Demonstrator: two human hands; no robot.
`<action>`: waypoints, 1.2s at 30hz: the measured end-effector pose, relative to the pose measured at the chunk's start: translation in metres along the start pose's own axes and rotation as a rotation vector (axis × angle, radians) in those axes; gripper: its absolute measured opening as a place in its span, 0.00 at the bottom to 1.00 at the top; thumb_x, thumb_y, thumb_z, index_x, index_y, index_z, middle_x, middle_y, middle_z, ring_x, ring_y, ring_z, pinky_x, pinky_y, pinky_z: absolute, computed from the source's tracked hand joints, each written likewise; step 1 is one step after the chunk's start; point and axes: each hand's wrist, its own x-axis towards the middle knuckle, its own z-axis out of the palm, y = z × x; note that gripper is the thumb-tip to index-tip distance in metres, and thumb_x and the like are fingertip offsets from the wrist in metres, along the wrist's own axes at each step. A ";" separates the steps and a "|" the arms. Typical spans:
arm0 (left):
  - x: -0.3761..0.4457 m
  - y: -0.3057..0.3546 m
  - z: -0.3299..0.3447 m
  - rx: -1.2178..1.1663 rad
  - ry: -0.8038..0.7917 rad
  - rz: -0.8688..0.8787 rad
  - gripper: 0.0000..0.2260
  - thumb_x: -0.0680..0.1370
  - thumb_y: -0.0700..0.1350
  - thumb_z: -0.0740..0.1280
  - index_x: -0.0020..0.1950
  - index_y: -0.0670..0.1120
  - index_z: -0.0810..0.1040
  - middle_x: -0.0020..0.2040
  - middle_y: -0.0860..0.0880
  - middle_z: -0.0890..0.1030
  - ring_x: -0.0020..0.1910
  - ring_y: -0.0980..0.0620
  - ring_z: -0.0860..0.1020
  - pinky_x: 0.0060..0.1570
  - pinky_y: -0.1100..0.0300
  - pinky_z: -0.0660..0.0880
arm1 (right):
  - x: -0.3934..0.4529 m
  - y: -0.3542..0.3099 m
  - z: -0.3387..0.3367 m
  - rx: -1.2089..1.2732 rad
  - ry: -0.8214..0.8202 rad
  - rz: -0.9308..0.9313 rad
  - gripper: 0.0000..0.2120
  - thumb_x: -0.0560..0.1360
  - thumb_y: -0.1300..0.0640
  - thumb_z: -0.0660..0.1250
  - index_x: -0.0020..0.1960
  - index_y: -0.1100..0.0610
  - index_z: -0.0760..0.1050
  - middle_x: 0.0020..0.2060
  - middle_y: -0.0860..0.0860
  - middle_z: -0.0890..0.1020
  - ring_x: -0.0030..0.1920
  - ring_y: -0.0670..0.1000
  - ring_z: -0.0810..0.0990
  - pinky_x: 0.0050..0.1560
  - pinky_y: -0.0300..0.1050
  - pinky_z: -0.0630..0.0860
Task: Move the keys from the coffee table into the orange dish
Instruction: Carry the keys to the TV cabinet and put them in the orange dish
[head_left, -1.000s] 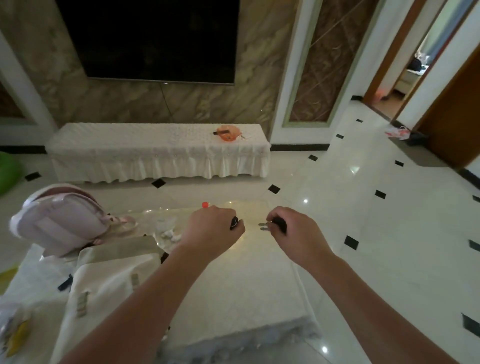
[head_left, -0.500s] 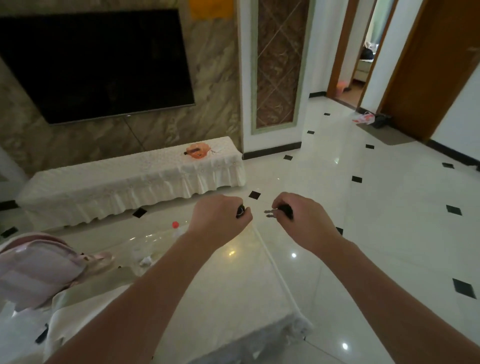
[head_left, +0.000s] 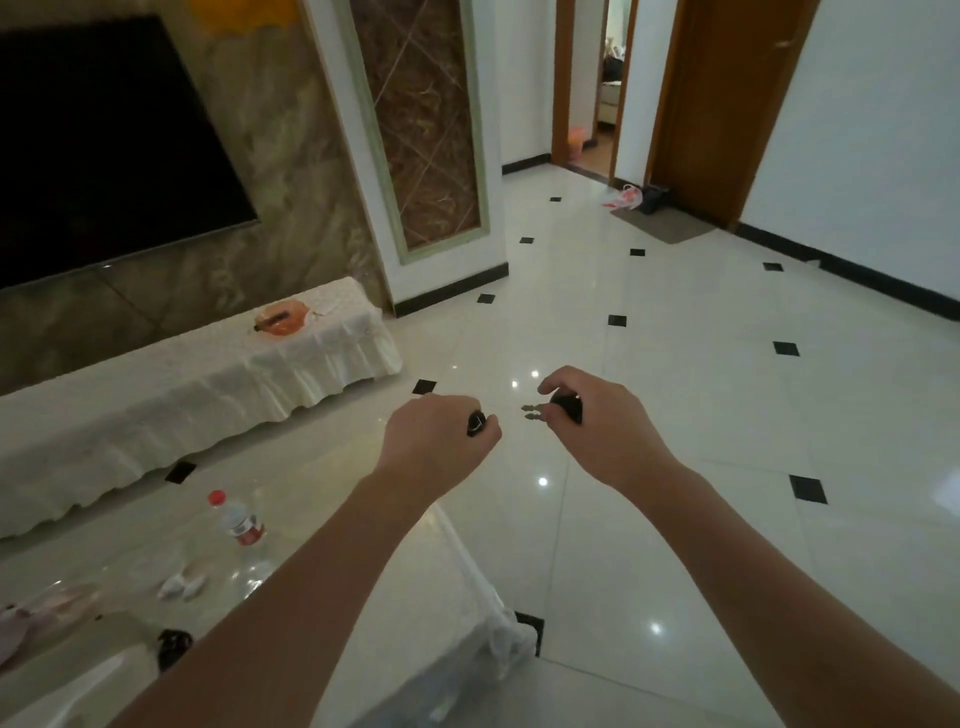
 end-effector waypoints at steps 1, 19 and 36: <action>0.009 0.009 0.006 0.002 -0.006 0.021 0.18 0.73 0.58 0.59 0.30 0.48 0.71 0.23 0.50 0.70 0.24 0.54 0.70 0.24 0.61 0.59 | 0.002 0.009 -0.007 -0.002 0.010 0.021 0.07 0.76 0.54 0.64 0.53 0.47 0.75 0.38 0.42 0.82 0.36 0.41 0.78 0.39 0.39 0.73; 0.226 0.057 0.125 -0.184 -0.072 0.173 0.16 0.73 0.58 0.61 0.31 0.50 0.70 0.24 0.53 0.70 0.24 0.56 0.69 0.24 0.61 0.59 | 0.142 0.118 -0.054 -0.212 0.094 0.238 0.08 0.77 0.54 0.63 0.55 0.48 0.75 0.42 0.43 0.82 0.41 0.44 0.79 0.46 0.44 0.77; 0.413 0.056 0.191 -0.137 -0.131 0.215 0.15 0.74 0.57 0.61 0.32 0.50 0.72 0.25 0.52 0.72 0.24 0.55 0.69 0.25 0.62 0.59 | 0.319 0.223 -0.056 -0.132 0.112 0.282 0.07 0.76 0.54 0.64 0.54 0.48 0.76 0.38 0.42 0.81 0.37 0.42 0.78 0.42 0.40 0.74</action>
